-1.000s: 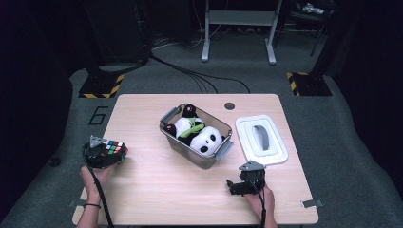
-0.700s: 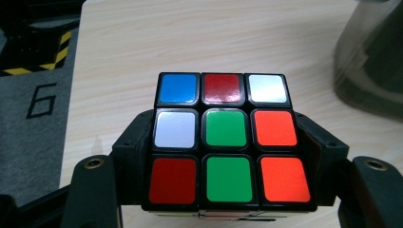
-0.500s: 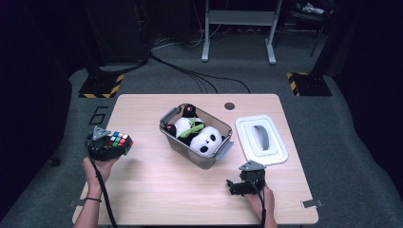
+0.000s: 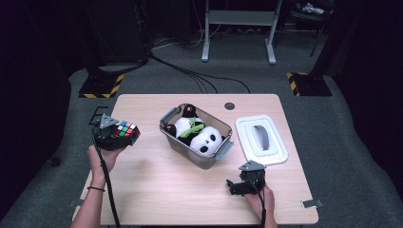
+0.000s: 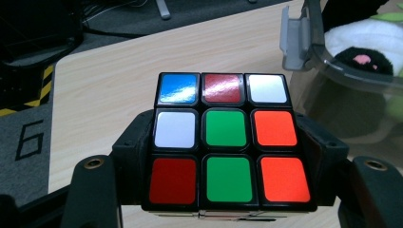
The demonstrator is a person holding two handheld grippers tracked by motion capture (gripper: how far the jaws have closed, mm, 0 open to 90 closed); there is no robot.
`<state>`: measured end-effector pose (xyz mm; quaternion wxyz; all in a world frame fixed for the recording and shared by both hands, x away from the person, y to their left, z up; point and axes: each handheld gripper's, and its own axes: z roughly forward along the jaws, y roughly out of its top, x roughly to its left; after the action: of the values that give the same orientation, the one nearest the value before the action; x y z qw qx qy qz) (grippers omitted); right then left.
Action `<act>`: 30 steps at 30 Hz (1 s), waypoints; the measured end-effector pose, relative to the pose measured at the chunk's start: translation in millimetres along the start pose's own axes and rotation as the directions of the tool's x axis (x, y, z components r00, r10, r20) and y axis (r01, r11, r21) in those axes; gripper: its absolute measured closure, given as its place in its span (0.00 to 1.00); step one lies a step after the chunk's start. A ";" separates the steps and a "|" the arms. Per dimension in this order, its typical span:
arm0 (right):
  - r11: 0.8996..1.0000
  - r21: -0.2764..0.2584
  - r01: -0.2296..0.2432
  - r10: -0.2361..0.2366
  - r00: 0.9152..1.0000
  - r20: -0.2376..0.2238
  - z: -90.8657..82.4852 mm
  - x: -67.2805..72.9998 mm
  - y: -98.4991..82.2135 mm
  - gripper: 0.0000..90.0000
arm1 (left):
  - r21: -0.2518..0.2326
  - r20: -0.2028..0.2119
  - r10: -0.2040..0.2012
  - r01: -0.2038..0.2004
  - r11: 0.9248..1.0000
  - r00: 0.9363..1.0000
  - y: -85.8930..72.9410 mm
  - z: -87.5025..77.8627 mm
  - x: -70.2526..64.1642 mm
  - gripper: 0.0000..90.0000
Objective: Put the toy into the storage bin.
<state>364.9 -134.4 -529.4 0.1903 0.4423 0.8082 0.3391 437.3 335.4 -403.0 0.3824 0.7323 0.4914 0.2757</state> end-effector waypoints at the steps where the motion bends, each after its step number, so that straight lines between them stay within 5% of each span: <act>1: 1.000 0.000 0.000 0.000 1.000 0.000 0.0 0.0 0.0 0.01 | 0.007 0.004 0.003 -0.003 1.000 1.000 2.2 -0.4 -0.1 0.38; 20: 1.000 0.000 0.000 0.000 1.000 0.000 0.0 0.0 0.0 0.01 | -0.025 0.081 0.056 -0.054 0.998 0.995 47.0 15.9 -21.1 0.38; 30: 1.000 0.000 0.000 0.000 1.000 0.000 0.0 0.0 0.0 0.01 | -0.060 0.148 0.096 -0.088 0.994 0.984 73.0 32.1 -44.7 0.38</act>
<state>364.9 -134.4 -529.4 0.1903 0.4422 0.8083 0.3391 483.1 268.1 -361.5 0.4245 0.7627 0.4192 0.2498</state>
